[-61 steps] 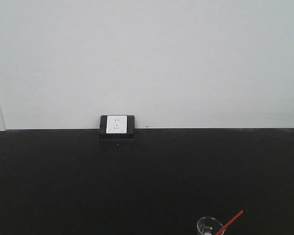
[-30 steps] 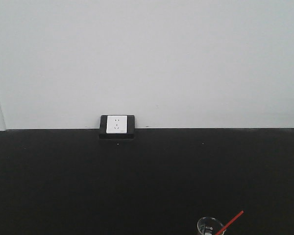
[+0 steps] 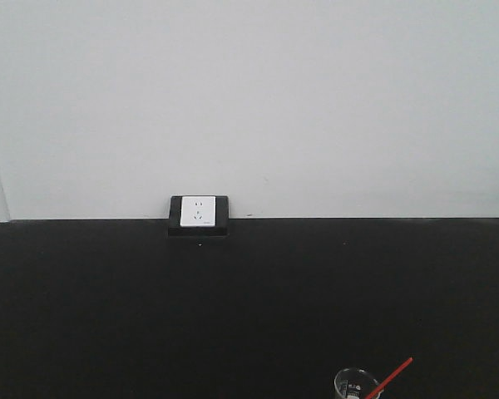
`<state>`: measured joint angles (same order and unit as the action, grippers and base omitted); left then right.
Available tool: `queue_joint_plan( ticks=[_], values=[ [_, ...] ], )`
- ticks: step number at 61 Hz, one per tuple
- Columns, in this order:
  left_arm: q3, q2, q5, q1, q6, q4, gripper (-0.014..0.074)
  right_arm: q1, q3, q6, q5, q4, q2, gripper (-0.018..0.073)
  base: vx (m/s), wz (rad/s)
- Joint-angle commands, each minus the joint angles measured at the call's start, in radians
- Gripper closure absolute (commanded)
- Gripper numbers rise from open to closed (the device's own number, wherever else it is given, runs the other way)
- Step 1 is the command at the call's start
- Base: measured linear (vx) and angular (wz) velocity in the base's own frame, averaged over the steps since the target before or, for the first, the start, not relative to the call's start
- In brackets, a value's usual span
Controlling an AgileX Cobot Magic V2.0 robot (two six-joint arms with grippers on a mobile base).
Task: Grab beaker from right and move to left
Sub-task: 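Move the right gripper toward the clear beaker with the red spoon, then close the right gripper around the beaker body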
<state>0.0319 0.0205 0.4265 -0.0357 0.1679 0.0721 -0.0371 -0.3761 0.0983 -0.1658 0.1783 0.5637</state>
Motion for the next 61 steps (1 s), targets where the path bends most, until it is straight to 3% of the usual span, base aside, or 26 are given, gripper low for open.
queue_joint_plan(
  ticks=[1, 17, 18, 26, 38, 45, 52, 61],
  values=[
    [0.019, 0.006, -0.076, -0.006, -0.001, 0.000, 0.0603, -0.006, -0.089, -0.001, -0.143, 0.013, 0.111, 0.0566, 0.00, 0.00],
    [0.019, 0.006, -0.076, -0.006, -0.001, 0.000, 0.0603, -0.006, -0.111, -0.001, -0.244, 0.018, 0.245, 0.0513, 0.00, 0.00],
    [0.019, 0.006, -0.076, -0.006, -0.001, 0.000, 0.0603, -0.006, -0.111, -0.001, -0.255, 0.018, 0.266, 0.0463, 0.00, 0.00],
    [0.019, 0.006, -0.076, -0.006, -0.001, 0.000, 0.0603, -0.006, -0.111, -0.001, -0.261, 0.020, 0.295, 0.0317, 0.00, 0.00],
    [0.019, 0.006, -0.076, -0.006, -0.001, 0.000, 0.0603, -0.006, -0.111, -0.001, -0.293, 0.000, 0.333, -0.0022, 0.00, 0.00],
    [0.019, 0.006, -0.076, -0.006, -0.001, 0.000, 0.0603, -0.006, -0.111, -0.001, -0.310, -0.015, 0.350, -0.0155, 0.00, 0.00],
    [0.019, 0.006, -0.076, -0.006, -0.001, 0.000, 0.0603, -0.006, -0.111, 0.013, -0.312, -0.015, 0.351, -0.0170, 0.00, 0.00],
    [0.019, 0.006, -0.076, -0.006, -0.001, 0.000, 0.0603, -0.006, -0.094, 0.137, -0.365, -0.006, 0.361, -0.0153, 0.00, 0.00]
  ],
)
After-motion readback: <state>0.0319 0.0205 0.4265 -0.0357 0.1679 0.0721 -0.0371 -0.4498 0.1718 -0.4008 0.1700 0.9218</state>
